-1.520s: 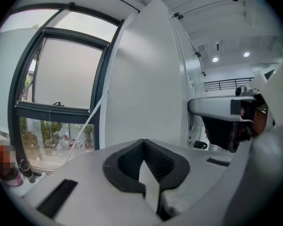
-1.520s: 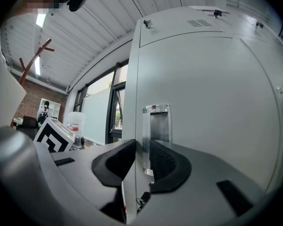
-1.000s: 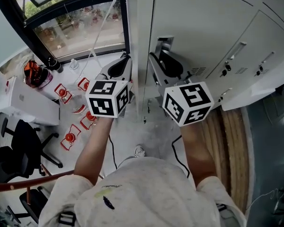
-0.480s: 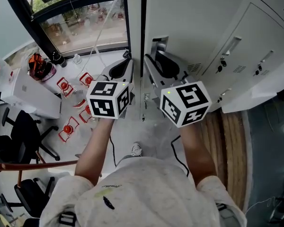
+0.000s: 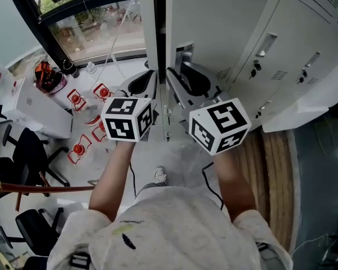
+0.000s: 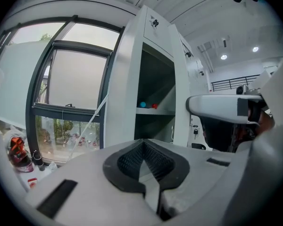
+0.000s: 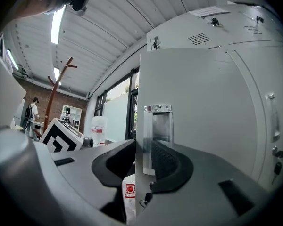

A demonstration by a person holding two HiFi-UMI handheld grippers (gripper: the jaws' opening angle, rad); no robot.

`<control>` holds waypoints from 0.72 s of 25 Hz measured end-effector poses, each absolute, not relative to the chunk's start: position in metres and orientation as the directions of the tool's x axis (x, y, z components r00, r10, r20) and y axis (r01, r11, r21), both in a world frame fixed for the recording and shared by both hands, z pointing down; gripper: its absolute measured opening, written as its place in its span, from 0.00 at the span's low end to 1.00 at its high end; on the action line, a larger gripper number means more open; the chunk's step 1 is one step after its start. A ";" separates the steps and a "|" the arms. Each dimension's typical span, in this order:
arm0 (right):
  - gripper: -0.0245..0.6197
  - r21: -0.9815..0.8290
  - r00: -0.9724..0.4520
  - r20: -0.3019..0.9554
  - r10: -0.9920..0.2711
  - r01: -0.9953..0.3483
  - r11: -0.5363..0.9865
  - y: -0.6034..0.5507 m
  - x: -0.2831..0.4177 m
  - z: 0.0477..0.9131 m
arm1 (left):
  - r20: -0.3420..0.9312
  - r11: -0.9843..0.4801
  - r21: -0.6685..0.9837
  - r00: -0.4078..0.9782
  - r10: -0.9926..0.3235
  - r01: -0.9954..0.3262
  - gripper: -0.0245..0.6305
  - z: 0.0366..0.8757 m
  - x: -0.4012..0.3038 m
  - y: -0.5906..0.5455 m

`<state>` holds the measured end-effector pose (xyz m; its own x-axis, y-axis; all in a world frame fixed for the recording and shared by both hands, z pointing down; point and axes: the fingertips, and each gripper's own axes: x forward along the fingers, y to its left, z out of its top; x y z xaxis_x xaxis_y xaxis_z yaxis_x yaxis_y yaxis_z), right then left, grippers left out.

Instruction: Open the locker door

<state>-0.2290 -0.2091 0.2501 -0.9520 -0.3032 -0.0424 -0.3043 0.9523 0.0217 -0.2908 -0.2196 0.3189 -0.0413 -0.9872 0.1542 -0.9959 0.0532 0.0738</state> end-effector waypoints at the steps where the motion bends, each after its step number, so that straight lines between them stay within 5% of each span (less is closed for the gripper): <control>1: 0.17 0.022 -0.952 -0.043 -0.302 -0.303 0.953 -0.207 -0.226 0.250 | 0.155 0.049 0.071 -0.037 -0.987 -0.996 0.04 0.319 -0.287 -0.219; 18: 0.20 0.015 -0.954 -0.085 -0.287 -0.289 0.957 -0.184 -0.157 0.250 | 0.163 -0.004 0.067 0.015 -0.987 -0.998 0.04 0.320 -0.224 -0.200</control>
